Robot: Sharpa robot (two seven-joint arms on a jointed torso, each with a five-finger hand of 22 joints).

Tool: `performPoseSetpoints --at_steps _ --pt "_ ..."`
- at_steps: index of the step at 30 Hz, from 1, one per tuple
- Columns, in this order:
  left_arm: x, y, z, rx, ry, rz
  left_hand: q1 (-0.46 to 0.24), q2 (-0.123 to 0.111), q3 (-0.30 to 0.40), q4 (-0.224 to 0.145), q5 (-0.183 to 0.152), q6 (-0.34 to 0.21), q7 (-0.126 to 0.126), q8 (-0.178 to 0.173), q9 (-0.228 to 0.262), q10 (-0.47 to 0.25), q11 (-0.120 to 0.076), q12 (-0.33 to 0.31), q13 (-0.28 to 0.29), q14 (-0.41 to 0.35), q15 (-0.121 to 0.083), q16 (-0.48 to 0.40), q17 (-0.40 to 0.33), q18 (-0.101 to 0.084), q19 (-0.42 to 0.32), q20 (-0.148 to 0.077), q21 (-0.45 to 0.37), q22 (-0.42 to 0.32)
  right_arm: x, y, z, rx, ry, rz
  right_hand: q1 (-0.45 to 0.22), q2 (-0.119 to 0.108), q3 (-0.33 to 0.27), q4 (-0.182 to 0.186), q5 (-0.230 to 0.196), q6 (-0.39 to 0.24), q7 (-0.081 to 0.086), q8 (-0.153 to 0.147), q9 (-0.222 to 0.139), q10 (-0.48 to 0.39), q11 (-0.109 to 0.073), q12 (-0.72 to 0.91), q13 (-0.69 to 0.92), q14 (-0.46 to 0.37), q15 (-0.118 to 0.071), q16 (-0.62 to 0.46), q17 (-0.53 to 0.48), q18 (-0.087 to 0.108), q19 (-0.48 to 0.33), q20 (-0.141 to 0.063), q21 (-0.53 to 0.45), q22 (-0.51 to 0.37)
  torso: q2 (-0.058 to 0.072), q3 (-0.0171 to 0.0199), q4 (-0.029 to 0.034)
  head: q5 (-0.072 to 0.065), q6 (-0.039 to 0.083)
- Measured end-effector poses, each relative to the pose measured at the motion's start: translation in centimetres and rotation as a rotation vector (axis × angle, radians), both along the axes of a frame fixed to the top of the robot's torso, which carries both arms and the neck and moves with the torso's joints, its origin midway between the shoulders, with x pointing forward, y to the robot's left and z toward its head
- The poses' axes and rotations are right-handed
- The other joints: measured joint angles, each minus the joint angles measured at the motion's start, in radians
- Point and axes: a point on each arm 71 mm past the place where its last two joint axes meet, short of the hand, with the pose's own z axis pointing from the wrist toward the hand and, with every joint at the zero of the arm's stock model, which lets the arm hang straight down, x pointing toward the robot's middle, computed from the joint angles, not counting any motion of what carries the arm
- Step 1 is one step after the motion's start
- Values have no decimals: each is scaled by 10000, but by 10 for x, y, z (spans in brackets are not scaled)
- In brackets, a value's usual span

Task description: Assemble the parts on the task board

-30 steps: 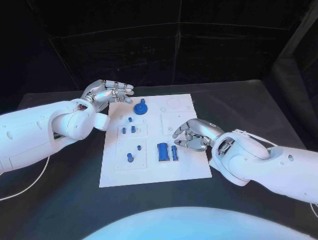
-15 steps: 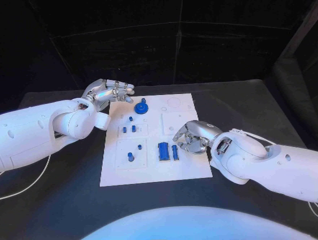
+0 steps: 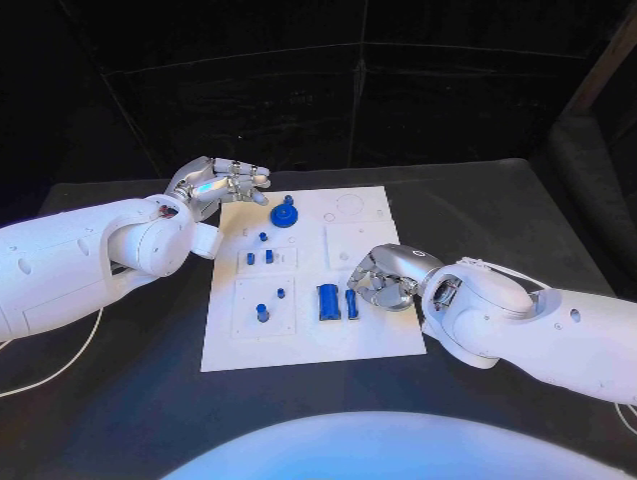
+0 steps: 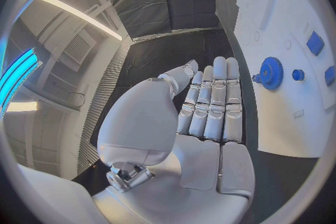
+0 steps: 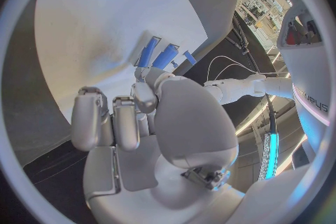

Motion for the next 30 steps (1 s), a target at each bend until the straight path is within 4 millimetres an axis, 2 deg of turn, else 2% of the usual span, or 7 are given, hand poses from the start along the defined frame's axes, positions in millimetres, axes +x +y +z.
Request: performPoseSetpoints --at_steps 17,24,26,30 --pt "0 0 0 6 4 8 0 0 0 0 0 -36 36 0 0 0 0 0 2 0 0 -39 -10 1 0 0 -40 -30 0 1 -2 -204 135 80 -64 15 148 -71 1 104 -36 0 -25 0 0 38 10 0 1 0 8 1 0 0 0 26 2 4 -3 -15 -34" --pt "0 0 0 9 9 9 0 0 0 0 0 -36 36 0 0 0 0 0 2 0 0 -39 -9 1 0 0 -40 -29 2 -1 -3 -260 94 38 -165 -47 221 -146 88 104 -36 1 -83 0 0 38 9 0 1 0 7 0 0 0 0 22 2 2 -2 -11 -33" --pt "0 0 0 10 11 10 0 0 0 0 0 -36 35 0 0 0 0 0 3 0 0 -39 -9 0 0 0 -40 -29 2 -1 -3 -271 75 13 -237 -77 294 -187 89 27 40 -40 -132 0 0 38 -13 0 1 0 7 1 0 0 0 3 2 -1 -2 -11 -34" --pt "0 0 0 11 15 11 0 0 0 0 0 -36 35 0 0 0 0 0 2 0 0 -38 -9 1 0 0 -40 -29 3 -1 -3 -255 17 -37 -447 -167 398 -214 36 -386 86 -57 -288 -8 9 18 -70 7 8 0 6 1 0 -1 0 -25 2 0 -2 -11 -34"
